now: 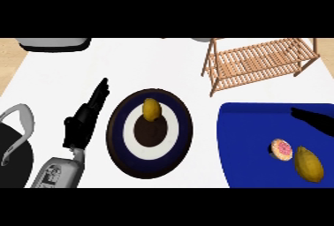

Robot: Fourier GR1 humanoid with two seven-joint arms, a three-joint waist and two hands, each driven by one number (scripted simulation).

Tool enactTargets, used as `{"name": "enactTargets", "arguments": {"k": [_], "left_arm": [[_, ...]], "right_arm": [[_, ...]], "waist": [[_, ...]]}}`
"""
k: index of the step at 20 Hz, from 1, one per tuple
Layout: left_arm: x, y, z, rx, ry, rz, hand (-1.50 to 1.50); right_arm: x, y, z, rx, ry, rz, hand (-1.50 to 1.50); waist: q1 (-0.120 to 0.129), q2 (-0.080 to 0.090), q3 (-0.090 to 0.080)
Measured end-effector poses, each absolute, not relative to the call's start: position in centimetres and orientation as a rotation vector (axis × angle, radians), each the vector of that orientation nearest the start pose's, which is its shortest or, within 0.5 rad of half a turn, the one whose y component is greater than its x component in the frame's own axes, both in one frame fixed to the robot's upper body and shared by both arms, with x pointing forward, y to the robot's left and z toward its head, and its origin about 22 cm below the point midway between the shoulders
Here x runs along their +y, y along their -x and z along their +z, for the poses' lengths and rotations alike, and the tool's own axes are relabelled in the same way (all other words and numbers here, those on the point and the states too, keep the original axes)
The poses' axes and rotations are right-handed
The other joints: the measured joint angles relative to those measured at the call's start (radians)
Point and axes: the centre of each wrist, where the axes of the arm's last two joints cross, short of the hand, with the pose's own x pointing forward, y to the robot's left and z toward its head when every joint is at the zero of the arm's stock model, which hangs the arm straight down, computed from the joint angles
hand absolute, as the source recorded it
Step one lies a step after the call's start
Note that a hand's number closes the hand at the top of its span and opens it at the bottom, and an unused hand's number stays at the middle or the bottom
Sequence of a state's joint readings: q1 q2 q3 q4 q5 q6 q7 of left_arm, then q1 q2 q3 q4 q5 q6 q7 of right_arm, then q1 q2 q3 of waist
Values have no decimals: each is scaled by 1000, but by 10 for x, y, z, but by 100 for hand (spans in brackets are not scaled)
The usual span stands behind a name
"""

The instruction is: Pick the cupcake from the tray and place it in the tiered shelf

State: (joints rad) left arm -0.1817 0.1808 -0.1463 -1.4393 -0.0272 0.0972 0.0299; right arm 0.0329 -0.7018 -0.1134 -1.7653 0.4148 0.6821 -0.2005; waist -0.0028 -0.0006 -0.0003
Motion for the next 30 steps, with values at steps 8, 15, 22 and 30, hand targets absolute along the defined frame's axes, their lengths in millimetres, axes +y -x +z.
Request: {"name": "enactTargets", "arguments": {"k": [8, 15, 22, 30], "left_arm": [[223, -281, 16, -1575, -112, -257, 0], [225, -273, 16, -1575, -110, -260, 0], [223, -280, 13, -1577, -108, -256, 0], [224, -283, 14, -1570, -105, -261, 0]], "right_arm": [[-363, -236, 115, -1281, 370, 1339, -150], [-363, -239, 99, -1252, 403, 1361, -150], [-360, -243, 88, -1239, 422, 1371, -150], [-362, -253, 59, -1213, 430, 1384, -150]], "waist": [[2, 0, 0], [3, 0, 0], [2, 0, 0], [3, 1, 0]]}}
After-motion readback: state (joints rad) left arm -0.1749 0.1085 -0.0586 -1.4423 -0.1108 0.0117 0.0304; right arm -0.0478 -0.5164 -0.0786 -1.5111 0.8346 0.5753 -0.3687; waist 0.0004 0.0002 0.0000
